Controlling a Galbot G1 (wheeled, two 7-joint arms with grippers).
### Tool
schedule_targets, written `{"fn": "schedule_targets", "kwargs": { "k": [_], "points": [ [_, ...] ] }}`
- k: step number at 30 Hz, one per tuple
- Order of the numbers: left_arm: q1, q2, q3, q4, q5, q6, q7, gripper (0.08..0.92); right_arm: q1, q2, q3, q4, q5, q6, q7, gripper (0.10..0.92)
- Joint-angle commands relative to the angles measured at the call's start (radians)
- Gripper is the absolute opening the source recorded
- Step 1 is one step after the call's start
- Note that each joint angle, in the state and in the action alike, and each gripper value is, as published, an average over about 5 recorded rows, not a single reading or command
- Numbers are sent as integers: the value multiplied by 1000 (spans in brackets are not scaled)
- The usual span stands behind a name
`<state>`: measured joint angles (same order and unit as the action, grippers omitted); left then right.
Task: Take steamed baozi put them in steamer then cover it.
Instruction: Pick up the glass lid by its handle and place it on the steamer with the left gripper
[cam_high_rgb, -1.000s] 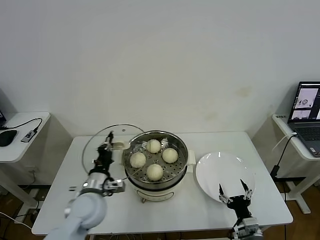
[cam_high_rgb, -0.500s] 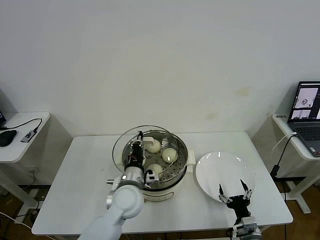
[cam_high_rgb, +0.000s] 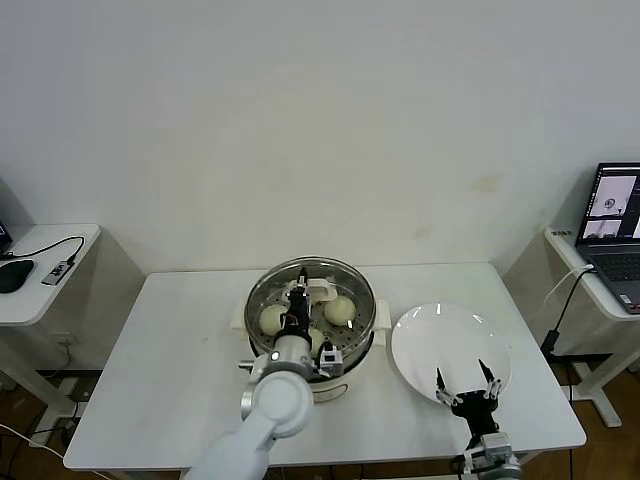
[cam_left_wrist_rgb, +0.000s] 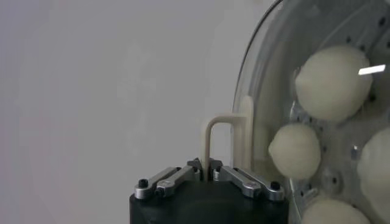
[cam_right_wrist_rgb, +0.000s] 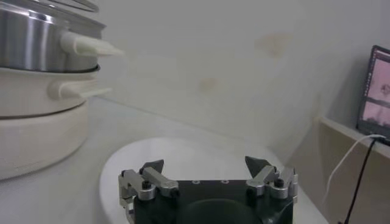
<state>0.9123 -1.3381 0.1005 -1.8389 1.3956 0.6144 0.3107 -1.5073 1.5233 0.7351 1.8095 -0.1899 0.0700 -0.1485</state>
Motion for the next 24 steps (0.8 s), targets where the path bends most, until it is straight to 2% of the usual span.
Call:
{"fn": "schedule_targets", "kwargs": {
  "k": [1, 24],
  "points": [
    [5, -23, 14, 9, 40, -1, 13, 148, -2, 2, -3, -2, 2, 3, 0, 823],
    [16, -31, 4, 31, 52, -18, 0, 148, -11, 3, -8, -7, 0, 13, -1, 823]
  ]
}}
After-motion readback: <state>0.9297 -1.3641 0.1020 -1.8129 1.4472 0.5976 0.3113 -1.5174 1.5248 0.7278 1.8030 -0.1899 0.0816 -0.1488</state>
